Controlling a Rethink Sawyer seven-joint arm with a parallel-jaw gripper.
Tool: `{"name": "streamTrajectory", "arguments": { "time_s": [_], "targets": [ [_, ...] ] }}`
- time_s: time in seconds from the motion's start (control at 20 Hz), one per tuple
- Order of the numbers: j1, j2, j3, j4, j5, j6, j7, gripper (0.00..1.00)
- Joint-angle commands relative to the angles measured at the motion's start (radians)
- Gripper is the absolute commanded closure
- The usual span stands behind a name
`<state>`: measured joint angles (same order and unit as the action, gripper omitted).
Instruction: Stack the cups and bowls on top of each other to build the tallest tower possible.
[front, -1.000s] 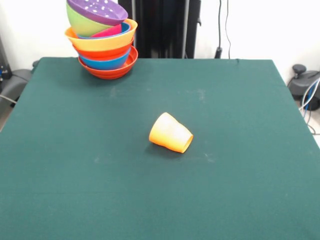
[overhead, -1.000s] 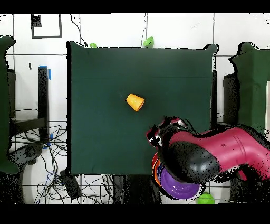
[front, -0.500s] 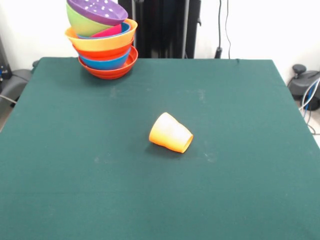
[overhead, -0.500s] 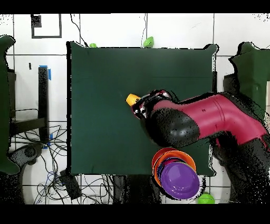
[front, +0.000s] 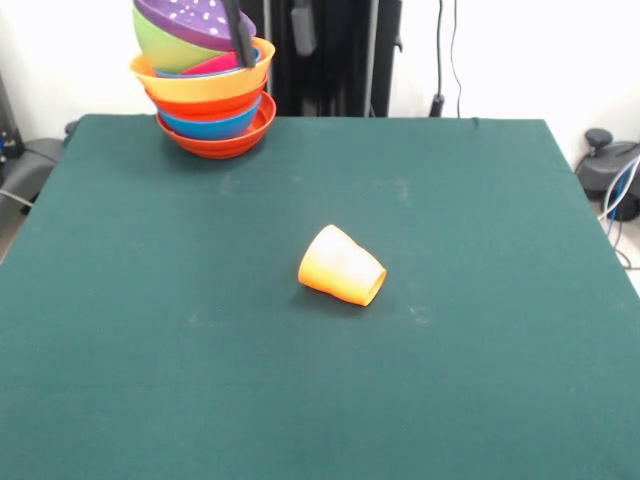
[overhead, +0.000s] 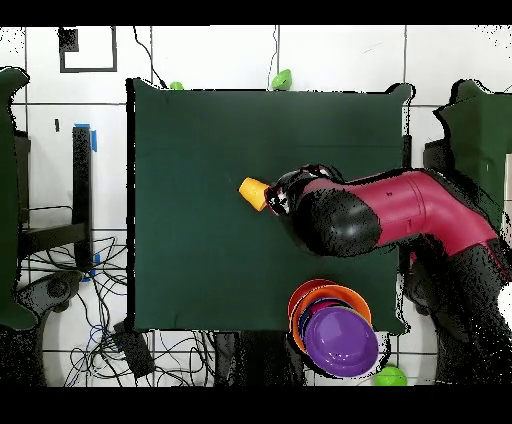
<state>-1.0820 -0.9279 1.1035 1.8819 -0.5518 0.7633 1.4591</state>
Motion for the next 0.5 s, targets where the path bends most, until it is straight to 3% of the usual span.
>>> {"name": "streamTrajectory", "arguments": {
  "time_s": [0.05, 0.5],
  "targets": [
    [0.063, 0.121, -0.178, -0.032, -0.107, -0.002, 0.024, 0.0],
    [0.112, 0.17, -0.257, -0.068, -0.161, -0.02, 0.033, 0.0]
  ]
}}
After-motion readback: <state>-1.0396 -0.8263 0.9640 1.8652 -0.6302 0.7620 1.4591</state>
